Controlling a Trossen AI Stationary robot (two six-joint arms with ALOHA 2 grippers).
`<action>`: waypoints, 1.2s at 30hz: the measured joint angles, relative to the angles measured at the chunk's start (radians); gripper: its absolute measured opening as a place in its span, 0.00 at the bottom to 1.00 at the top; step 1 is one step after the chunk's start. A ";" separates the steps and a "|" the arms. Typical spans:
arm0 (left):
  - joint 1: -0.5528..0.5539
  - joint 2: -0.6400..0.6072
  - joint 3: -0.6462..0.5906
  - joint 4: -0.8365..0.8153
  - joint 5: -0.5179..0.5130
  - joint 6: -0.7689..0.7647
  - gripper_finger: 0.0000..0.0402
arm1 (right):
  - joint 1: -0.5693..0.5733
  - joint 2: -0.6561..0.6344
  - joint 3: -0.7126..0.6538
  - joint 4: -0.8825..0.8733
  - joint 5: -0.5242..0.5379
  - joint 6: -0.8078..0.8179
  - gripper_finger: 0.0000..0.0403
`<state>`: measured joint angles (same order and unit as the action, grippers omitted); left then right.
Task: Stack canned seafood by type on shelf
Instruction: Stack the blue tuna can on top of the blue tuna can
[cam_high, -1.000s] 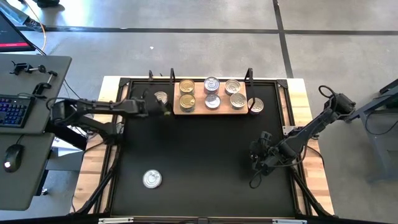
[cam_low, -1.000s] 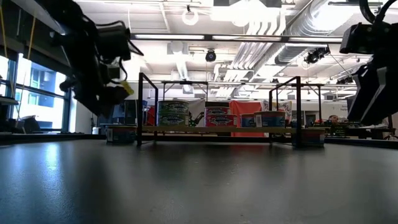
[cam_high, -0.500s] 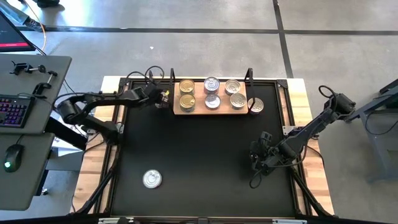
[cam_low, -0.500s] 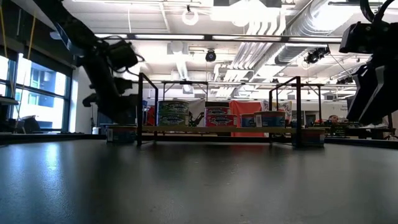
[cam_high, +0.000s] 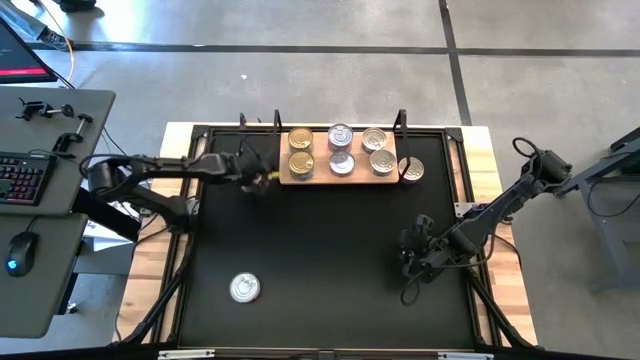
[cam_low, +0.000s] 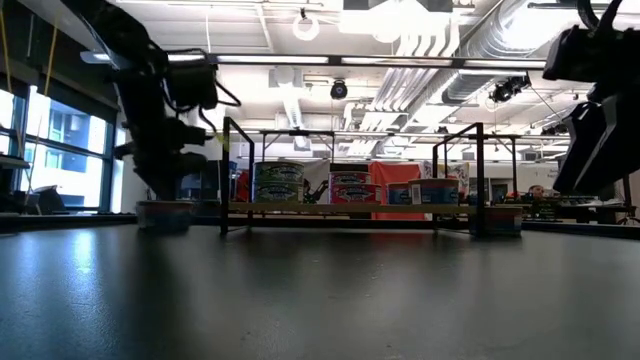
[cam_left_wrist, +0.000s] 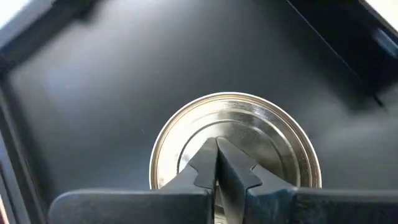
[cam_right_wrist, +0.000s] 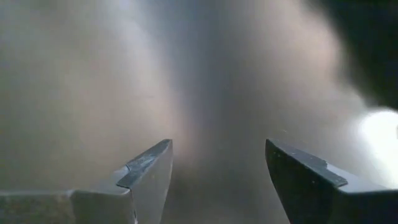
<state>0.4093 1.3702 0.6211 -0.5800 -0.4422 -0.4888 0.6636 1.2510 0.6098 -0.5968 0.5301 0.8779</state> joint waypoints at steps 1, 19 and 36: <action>-0.043 -0.012 -0.001 -0.034 0.003 -0.032 0.01 | 0.000 0.000 0.000 0.031 -0.012 -0.021 0.62; -0.803 0.450 0.158 0.980 0.045 0.115 0.00 | 0.037 0.001 0.000 0.340 0.064 -0.259 0.62; -0.955 0.571 0.595 0.401 -0.040 0.763 0.27 | 0.084 0.358 0.022 0.915 0.109 -0.510 0.62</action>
<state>-0.5455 1.9409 1.2157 -0.1793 -0.4821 0.2741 0.7473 1.6090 0.6322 0.3186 0.6395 0.3681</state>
